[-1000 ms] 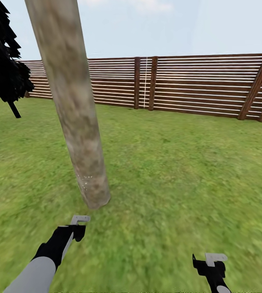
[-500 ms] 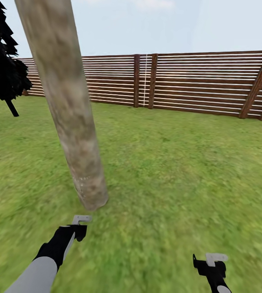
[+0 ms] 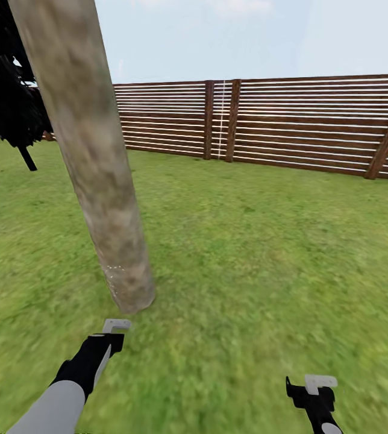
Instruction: In the garden, pick up the pesticide atomizer on the floor and spray pesticide onto both trees until each tree trunk is fully covered.
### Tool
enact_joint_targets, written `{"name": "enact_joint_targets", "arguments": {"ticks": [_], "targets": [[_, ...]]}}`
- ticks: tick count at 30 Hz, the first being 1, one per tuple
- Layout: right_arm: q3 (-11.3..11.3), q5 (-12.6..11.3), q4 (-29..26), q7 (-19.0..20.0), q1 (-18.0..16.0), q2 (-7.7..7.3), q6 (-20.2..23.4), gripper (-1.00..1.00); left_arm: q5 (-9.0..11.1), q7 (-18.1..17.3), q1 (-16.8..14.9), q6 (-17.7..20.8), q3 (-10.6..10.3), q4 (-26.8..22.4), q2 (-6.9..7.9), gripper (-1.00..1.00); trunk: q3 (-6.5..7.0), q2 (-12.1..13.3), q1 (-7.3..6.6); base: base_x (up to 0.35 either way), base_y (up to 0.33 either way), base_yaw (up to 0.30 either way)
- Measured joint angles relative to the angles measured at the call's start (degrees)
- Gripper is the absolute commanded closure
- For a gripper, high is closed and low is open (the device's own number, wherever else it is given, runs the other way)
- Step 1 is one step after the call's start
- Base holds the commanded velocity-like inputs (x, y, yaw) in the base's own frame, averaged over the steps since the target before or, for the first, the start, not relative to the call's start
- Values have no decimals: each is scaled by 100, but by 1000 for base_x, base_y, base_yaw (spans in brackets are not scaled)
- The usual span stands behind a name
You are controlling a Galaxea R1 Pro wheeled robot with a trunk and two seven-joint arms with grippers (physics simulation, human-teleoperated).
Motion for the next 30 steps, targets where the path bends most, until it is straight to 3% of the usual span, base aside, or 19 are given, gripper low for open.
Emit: {"name": "enact_joint_targets", "arguments": {"ticks": [3,7,11,14,16,18,19,20,22,25,27,30], "targets": [[1,0,0,0,0,0,-3,-100,0,18,0,3,11,-7,-1,100,0,0,0,69,-3,14],[0,0,0,0,0,0,-3,-100,0,15,0,1,13,-5,105,100,0,0,0,258,-73,1],[-1,0,0,0,0,0,1,-100,16,28,1,1,-17,-35,-43,100,0,0,0,119,-208,0],[1,0,0,2,0,0,-2,-100,-7,17,-6,5,-23,-94,-70,100,0,0,0,14,-31,0],[0,5,0,0,0,-2,0,-100,-37,-2,-6,28,11,-125,29,100,0,0,0,1,-3,0],[5,7,3,0,0,0,-2,-100,-36,-22,-4,38,34,-186,311,100,0,0,0,0,0,0],[7,8,4,0,0,0,-2,-100,-7,-25,-6,36,35,-171,374,100,0,0,0,0,0,0],[7,8,2,0,0,0,-4,-100,19,-23,-6,31,5,-158,347,100,0,0,0,0,0,86],[3,8,0,0,0,0,-3,-100,33,-11,-48,44,-30,-197,-128,100,0,0,0,0,0,201],[3,9,0,-8,0,-2,-2,-100,-13,-14,-140,441,-36,-353,-354,100,1,0,0,0,0,237],[8,9,5,-2,0,0,0,-100,-80,-33,-205,788,-24,-873,-241,100,1,0,0,0,0,60],[8,11,8,0,0,0,-2,-100,-50,-64,-211,979,-1,-1094,179,100,0,0,0,0,0,12]]}}
